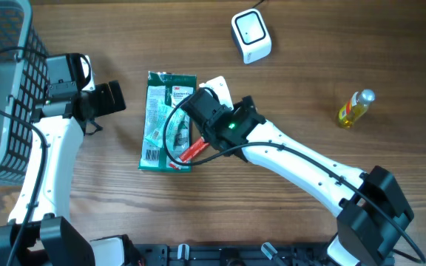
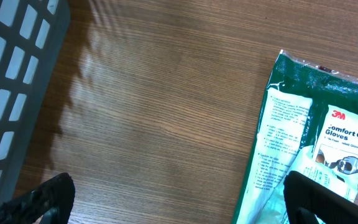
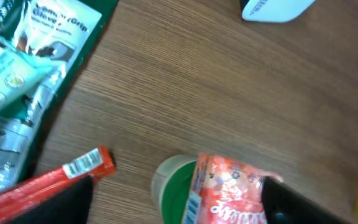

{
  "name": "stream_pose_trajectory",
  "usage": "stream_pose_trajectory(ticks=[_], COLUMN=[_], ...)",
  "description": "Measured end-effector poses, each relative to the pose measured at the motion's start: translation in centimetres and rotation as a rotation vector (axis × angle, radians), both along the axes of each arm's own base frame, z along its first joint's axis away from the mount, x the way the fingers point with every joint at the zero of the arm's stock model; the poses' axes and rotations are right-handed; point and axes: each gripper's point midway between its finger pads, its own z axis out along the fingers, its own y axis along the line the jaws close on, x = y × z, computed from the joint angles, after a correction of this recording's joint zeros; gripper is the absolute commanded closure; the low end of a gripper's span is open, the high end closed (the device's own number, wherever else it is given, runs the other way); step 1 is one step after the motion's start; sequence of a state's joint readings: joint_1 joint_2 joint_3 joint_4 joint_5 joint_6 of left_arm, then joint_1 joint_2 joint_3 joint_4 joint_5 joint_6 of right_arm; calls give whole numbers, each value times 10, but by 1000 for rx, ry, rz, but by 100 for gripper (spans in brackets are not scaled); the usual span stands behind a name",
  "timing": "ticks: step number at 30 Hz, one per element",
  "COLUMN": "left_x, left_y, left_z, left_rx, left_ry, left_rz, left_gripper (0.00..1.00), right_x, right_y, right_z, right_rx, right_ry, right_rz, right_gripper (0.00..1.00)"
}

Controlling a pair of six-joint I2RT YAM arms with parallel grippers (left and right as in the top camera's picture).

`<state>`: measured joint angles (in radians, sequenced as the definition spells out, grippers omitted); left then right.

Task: Scan the item barcode
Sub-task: 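Carry the red-white carton left over the glove pack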

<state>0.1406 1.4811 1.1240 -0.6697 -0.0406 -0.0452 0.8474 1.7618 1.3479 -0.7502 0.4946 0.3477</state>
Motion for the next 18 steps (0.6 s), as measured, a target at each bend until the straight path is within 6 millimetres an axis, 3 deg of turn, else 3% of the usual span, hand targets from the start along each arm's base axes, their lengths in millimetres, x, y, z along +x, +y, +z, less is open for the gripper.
stream_pose_trajectory(ticks=[2,18], left_x=[0,0], left_y=[0,0], left_z=[0,0], left_rx=[0,0], left_ry=[0,0], left_rz=[0,0], left_gripper=[0,0], right_x=[-1,-12], right_y=[-2,-17], right_z=[-1,-10], right_rx=[-11,-14], right_ry=[5,50], right_rz=[-2,-91], right_gripper=[62,59])
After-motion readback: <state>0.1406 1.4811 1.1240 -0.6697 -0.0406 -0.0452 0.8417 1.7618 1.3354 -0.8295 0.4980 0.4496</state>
